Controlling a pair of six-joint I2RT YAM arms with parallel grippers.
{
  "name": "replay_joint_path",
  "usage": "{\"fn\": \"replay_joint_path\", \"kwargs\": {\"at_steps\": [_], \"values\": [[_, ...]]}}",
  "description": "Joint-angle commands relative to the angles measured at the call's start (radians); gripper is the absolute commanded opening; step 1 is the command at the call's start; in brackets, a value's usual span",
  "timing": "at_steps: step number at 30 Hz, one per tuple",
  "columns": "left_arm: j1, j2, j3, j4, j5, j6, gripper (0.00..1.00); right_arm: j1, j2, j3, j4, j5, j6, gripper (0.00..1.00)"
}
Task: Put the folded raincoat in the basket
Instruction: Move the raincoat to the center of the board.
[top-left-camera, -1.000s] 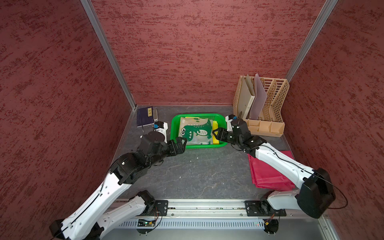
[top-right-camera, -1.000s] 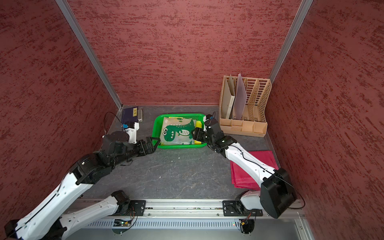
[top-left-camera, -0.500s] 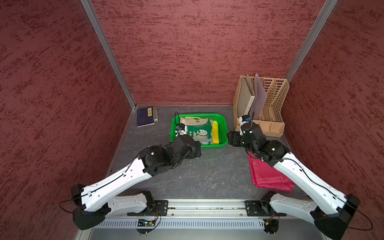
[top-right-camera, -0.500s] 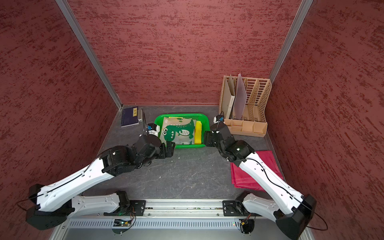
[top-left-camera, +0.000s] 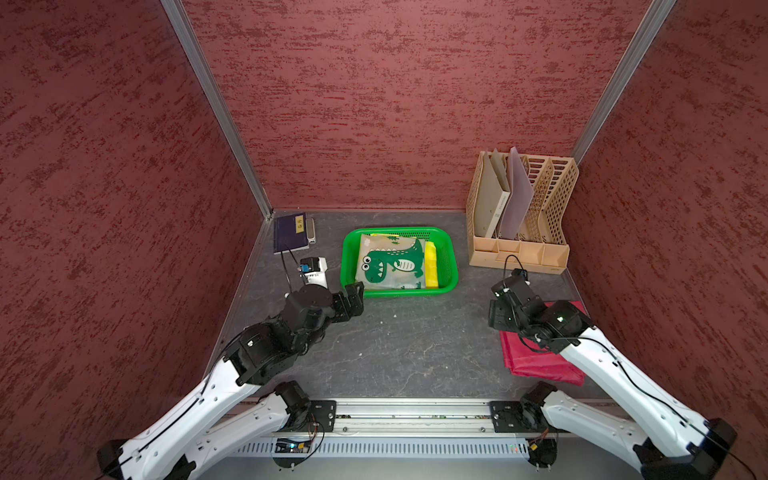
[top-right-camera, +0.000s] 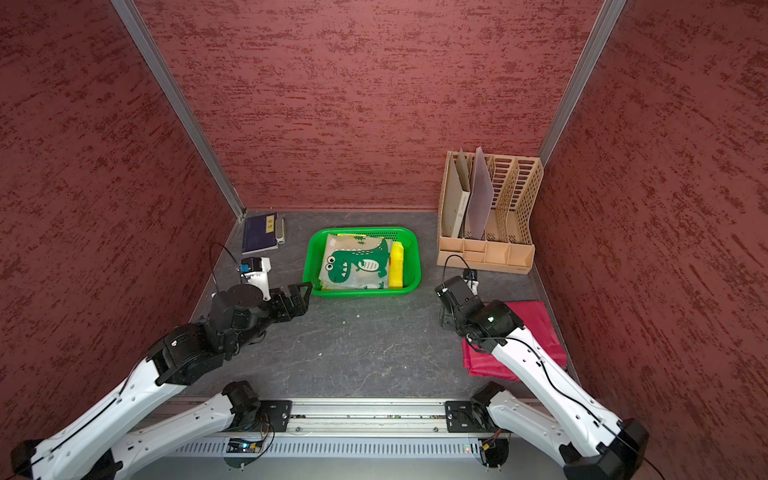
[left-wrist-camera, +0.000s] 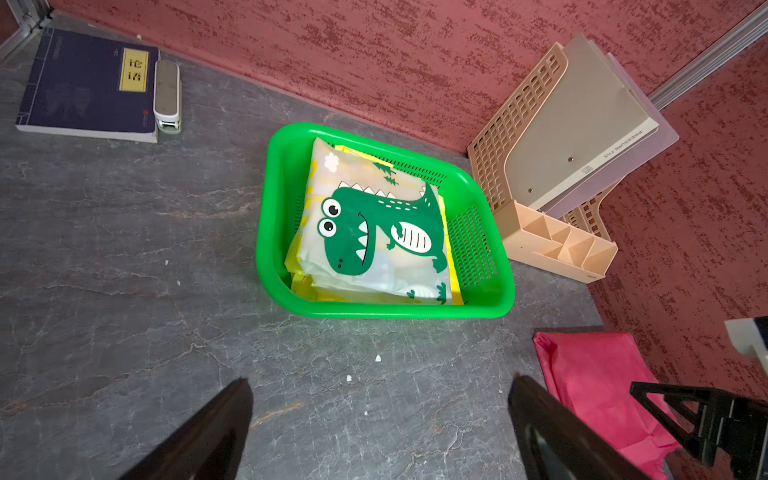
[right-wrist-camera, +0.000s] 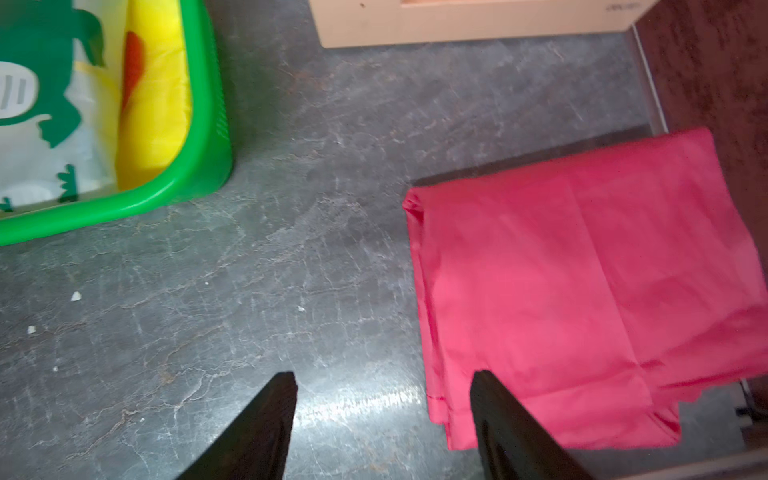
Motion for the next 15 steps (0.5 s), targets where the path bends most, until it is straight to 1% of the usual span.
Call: {"fn": "replay_joint_path", "kwargs": {"at_steps": [1, 4, 8, 12, 13, 15], "values": [[0.018, 0.048, -0.010, 0.036, 0.093, 0.024, 1.00, -0.026, 0.024, 0.060, -0.141, 0.026, 0.091, 0.73], [0.018, 0.114, 0.000, 0.058, 0.122, 0.021, 1.00, -0.042, 0.027, 0.045, -0.142, 0.000, 0.132, 0.73], [0.018, 0.156, -0.002, 0.101, 0.140, 0.021, 1.00, -0.057, 0.003, -0.044, -0.031, -0.064, 0.166, 0.73], [0.025, 0.156, -0.026, 0.139, 0.160, 0.027, 1.00, -0.103, 0.073, -0.097, 0.021, -0.075, 0.156, 0.73], [0.029, 0.154, -0.032, 0.147, 0.167, 0.026, 1.00, -0.122, 0.086, -0.112, 0.048, -0.098, 0.147, 0.76], [0.037, 0.156, -0.047, 0.170, 0.186, 0.028, 1.00, -0.178, 0.083, -0.172, 0.177, -0.196, 0.130, 0.79]]}}
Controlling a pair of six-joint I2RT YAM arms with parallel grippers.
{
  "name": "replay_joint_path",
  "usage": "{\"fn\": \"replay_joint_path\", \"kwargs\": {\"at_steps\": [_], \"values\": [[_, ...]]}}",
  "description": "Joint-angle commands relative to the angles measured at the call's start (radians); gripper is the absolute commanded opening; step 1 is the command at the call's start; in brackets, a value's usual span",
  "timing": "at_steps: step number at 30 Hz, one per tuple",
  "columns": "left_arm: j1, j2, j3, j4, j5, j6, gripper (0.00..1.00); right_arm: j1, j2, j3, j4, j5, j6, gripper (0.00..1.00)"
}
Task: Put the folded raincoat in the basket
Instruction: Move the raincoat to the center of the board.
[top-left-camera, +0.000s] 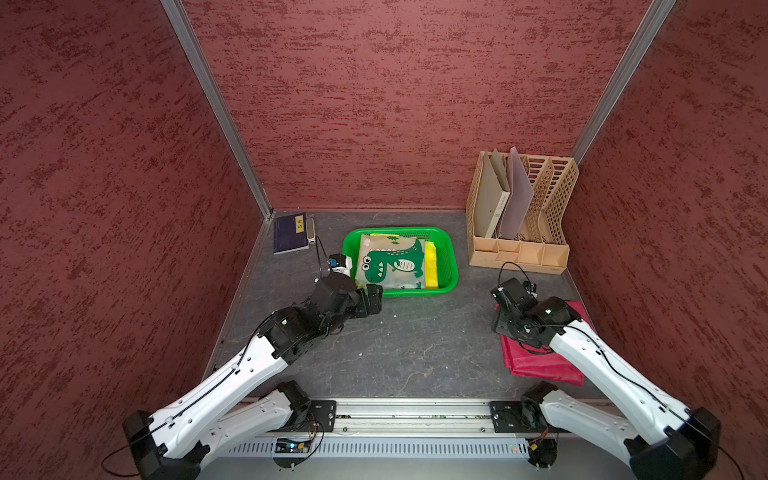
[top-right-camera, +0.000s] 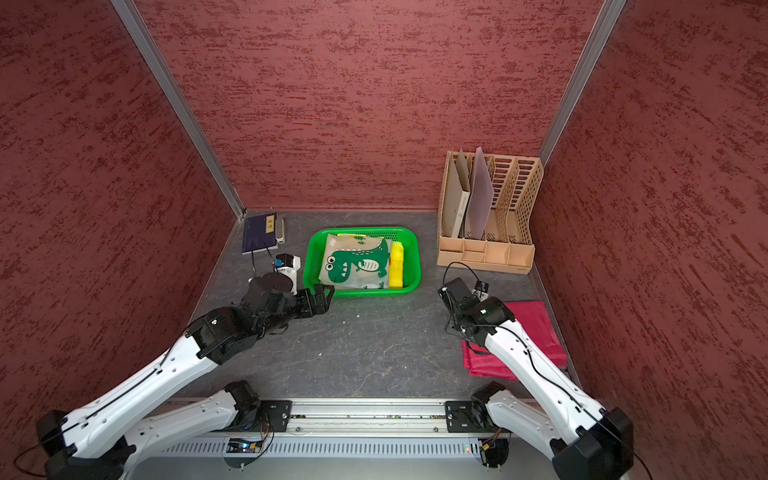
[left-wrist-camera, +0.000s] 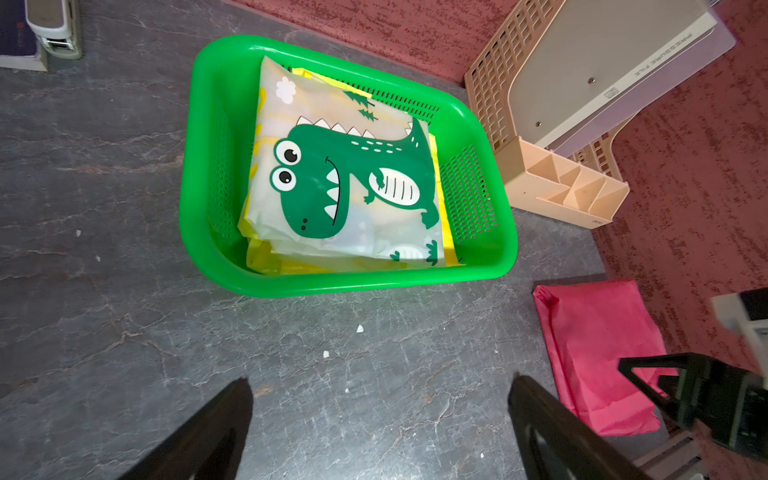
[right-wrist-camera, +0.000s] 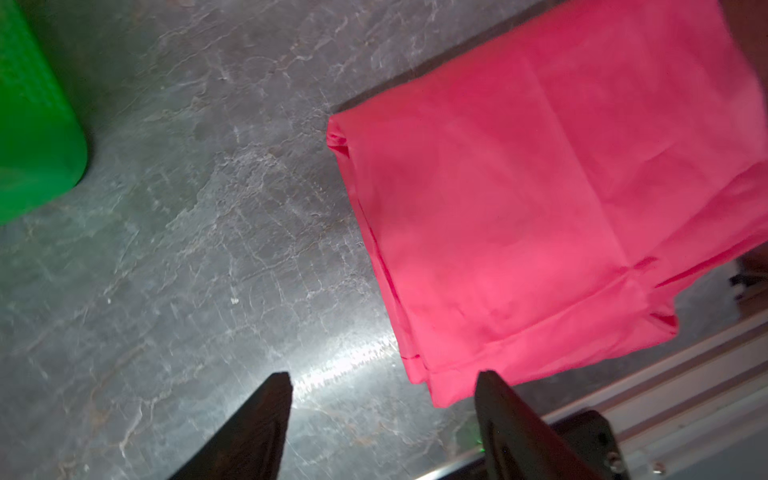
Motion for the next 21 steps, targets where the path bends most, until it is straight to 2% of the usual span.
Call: {"fn": "replay_joint_path", "kwargs": {"at_steps": [1, 4, 6, 9, 12, 17, 21], "values": [[0.017, -0.007, -0.033, 0.065, 0.045, 0.017, 1.00, -0.080, -0.005, -0.067, 0.178, -0.122, -0.001, 0.79], [0.024, -0.001, -0.054, 0.089, 0.065, 0.016, 1.00, -0.132, 0.012, -0.044, 0.145, -0.004, -0.028, 0.80], [0.029, 0.005, -0.067, 0.110, 0.085, 0.014, 1.00, -0.189, 0.066, -0.013, 0.123, 0.015, -0.078, 0.83], [0.037, 0.017, -0.079, 0.128, 0.100, 0.014, 1.00, -0.246, 0.154, -0.017, 0.184, -0.046, -0.132, 0.83], [0.049, 0.023, -0.094, 0.145, 0.111, 0.016, 1.00, -0.272, 0.207, -0.063, 0.290, -0.145, -0.122, 0.83], [0.078, 0.026, -0.097, 0.135, 0.134, 0.031, 1.00, -0.274, 0.260, -0.089, 0.323, -0.126, -0.114, 0.83], [0.113, 0.018, -0.116, 0.135, 0.148, 0.030, 1.00, -0.274, 0.339, -0.112, 0.370, -0.216, -0.114, 0.81]]}}
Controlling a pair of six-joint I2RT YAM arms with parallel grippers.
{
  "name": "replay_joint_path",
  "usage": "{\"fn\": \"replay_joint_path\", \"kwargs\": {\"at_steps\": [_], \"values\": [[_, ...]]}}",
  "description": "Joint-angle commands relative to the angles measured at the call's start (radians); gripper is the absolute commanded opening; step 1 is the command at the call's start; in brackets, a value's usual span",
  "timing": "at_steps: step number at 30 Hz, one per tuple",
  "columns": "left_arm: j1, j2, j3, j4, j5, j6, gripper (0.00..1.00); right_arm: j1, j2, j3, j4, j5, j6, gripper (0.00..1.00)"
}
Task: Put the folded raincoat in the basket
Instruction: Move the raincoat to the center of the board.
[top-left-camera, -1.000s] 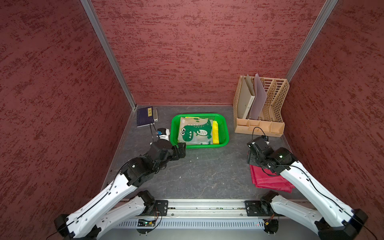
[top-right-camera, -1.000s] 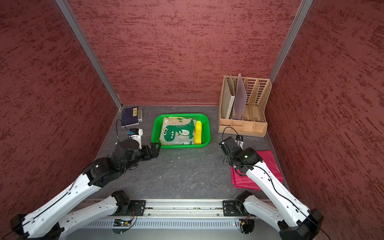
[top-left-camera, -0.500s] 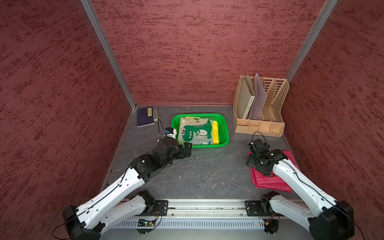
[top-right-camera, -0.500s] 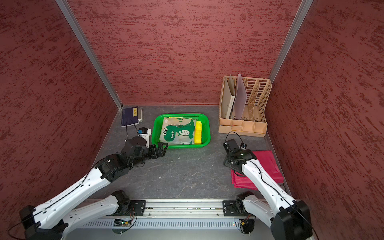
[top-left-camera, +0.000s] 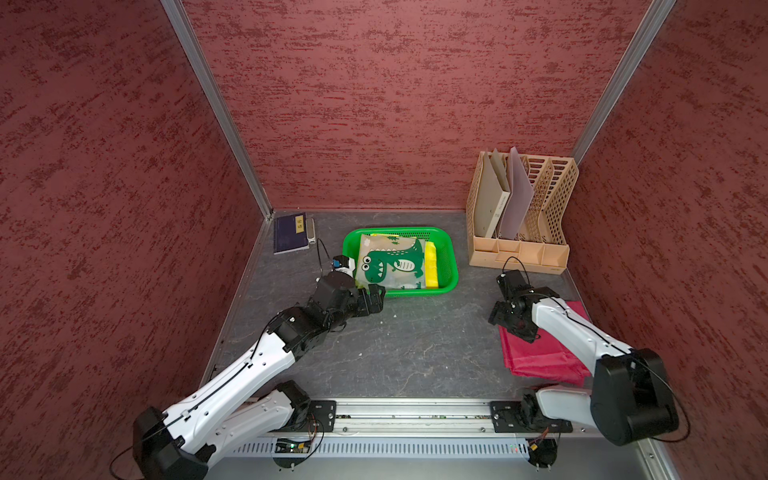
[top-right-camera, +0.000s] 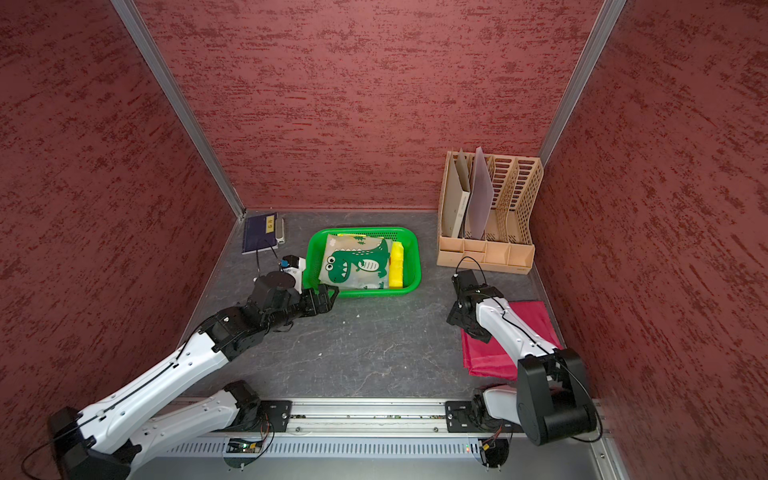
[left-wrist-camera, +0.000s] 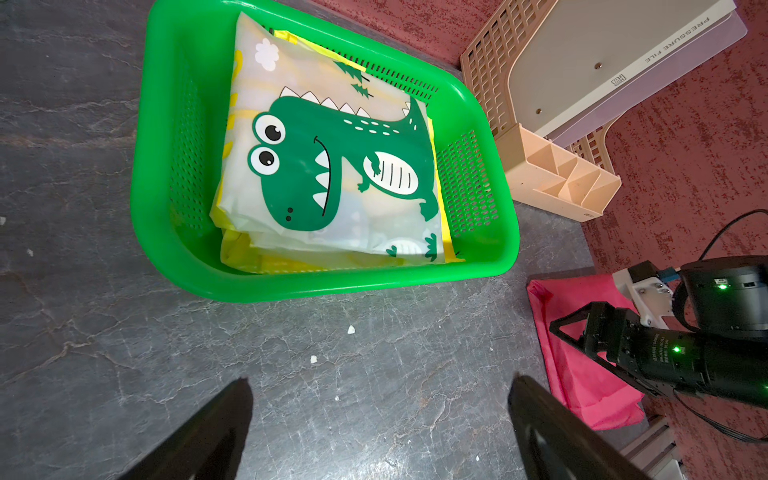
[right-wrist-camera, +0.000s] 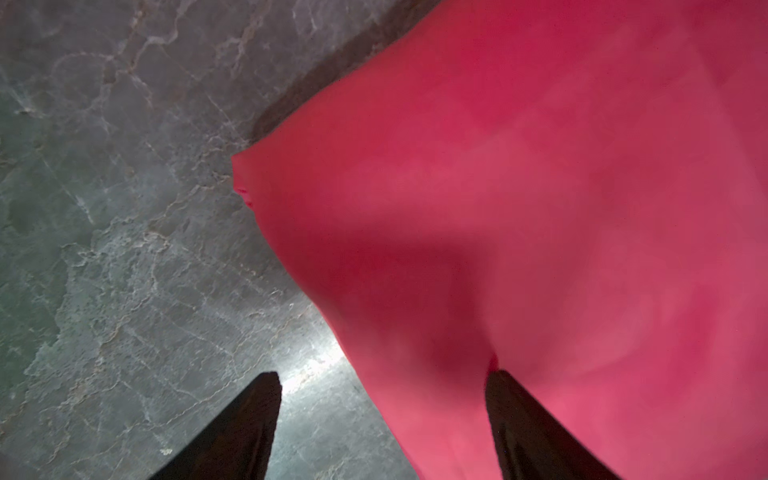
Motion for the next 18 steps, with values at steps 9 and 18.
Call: {"fn": "replay_joint_path", "kwargs": {"at_steps": [9, 18], "values": [[0.100, -0.027, -0.088, 0.057, 0.076, 0.011, 1.00, 0.057, 0.007, -0.105, 0.170, -0.201, 0.082, 0.74], [0.137, 0.014, -0.094, 0.075, 0.138, 0.000, 1.00, 0.304, 0.060, -0.119, 0.290, -0.194, 0.272, 0.73]]}}
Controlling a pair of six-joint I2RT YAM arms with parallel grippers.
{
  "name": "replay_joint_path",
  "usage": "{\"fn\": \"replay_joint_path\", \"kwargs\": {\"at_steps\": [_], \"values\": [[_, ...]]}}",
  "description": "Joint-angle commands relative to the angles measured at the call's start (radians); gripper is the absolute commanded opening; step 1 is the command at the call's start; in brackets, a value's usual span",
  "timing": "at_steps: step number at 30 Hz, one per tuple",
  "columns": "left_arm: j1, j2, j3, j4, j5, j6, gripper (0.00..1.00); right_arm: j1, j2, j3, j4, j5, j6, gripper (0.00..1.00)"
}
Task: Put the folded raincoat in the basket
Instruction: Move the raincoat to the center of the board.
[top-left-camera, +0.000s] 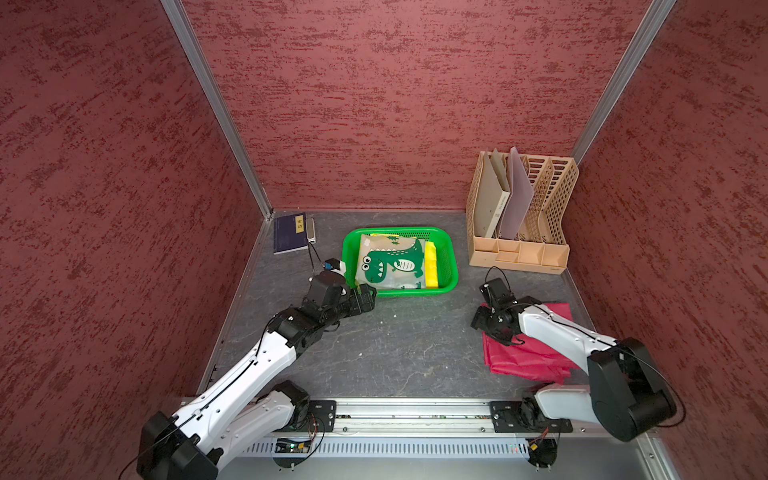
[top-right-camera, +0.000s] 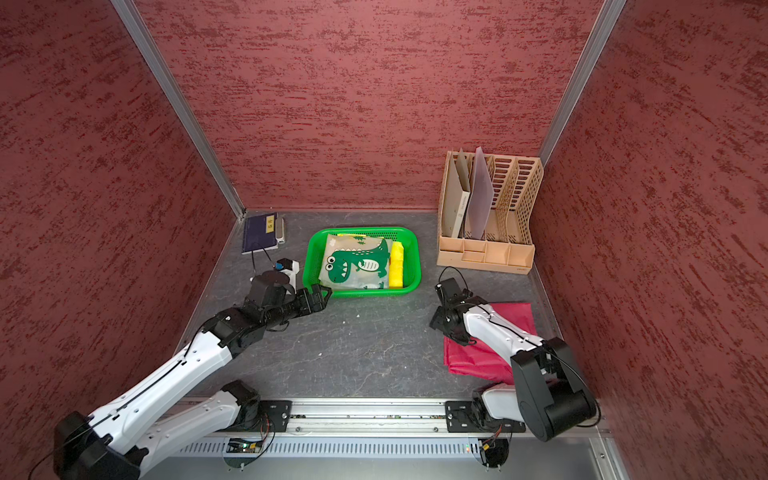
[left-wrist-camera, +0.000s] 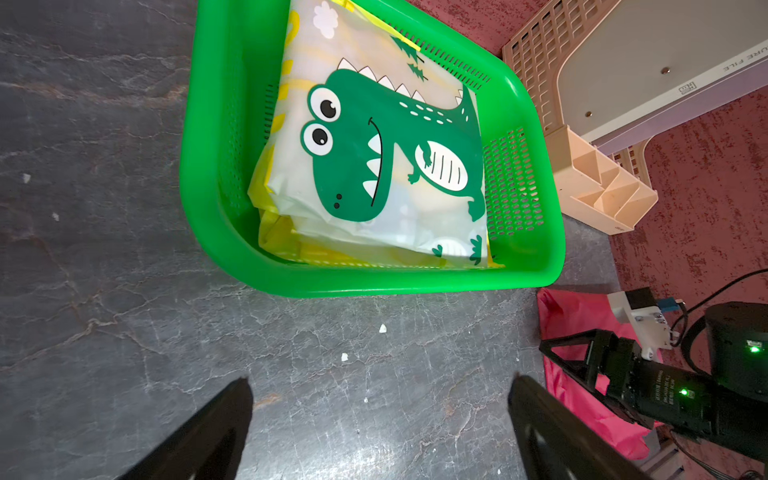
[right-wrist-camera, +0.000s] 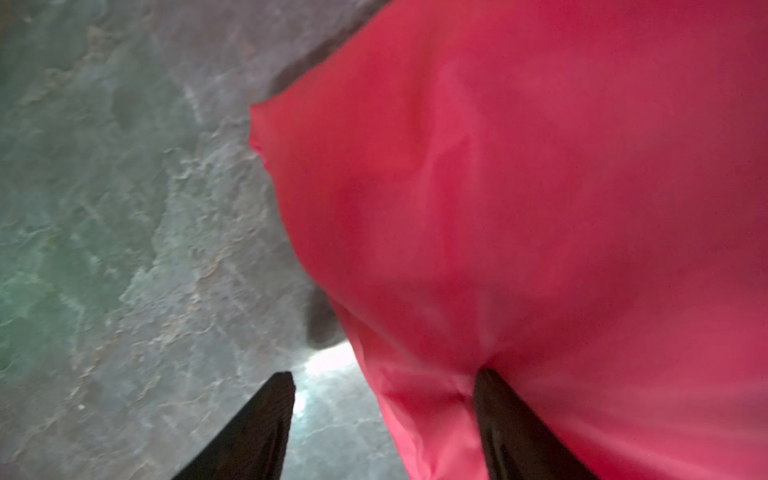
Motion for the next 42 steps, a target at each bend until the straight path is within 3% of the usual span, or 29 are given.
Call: {"fn": "replay_joint_path", "kwargs": {"at_steps": [1, 4, 8, 10, 14, 16, 20, 26, 33, 42], "values": [[0.007, 0.003, -0.011, 0.026, 0.034, -0.005, 1.00, 0.114, 0.046, -0.001, 0.056, -0.062, 0.121, 0.73], [0.008, -0.001, -0.016, 0.019, 0.041, -0.015, 1.00, 0.168, 0.019, 0.114, -0.034, -0.037, 0.097, 0.73], [0.006, -0.007, -0.013, 0.001, 0.060, -0.025, 1.00, 0.171, -0.058, 0.293, -0.273, 0.113, -0.008, 0.73], [0.007, -0.009, -0.014, -0.003, 0.062, -0.031, 1.00, 0.149, -0.089, 0.334, -0.342, 0.157, -0.054, 0.73], [0.006, -0.017, -0.021, 0.001, 0.071, -0.041, 1.00, 0.042, -0.063, 0.314, -0.381, 0.110, -0.140, 0.66], [0.007, -0.022, -0.029, 0.001, 0.073, -0.046, 1.00, 0.017, -0.027, 0.290, -0.368, 0.110, -0.149, 0.64], [0.007, -0.044, -0.046, -0.006, 0.066, -0.055, 1.00, 0.015, 0.022, 0.246, -0.318, 0.107, -0.153, 0.49], [0.006, -0.083, -0.075, -0.013, 0.059, -0.072, 1.00, 0.019, 0.065, 0.153, -0.220, 0.038, -0.147, 0.37], [0.007, -0.090, -0.071, -0.039, 0.063, -0.066, 1.00, 0.118, 0.192, 0.138, -0.138, 0.006, -0.093, 0.37], [0.007, -0.127, -0.094, -0.086, 0.025, -0.069, 1.00, 0.300, 0.238, 0.123, 0.041, -0.118, 0.099, 0.40]]}}
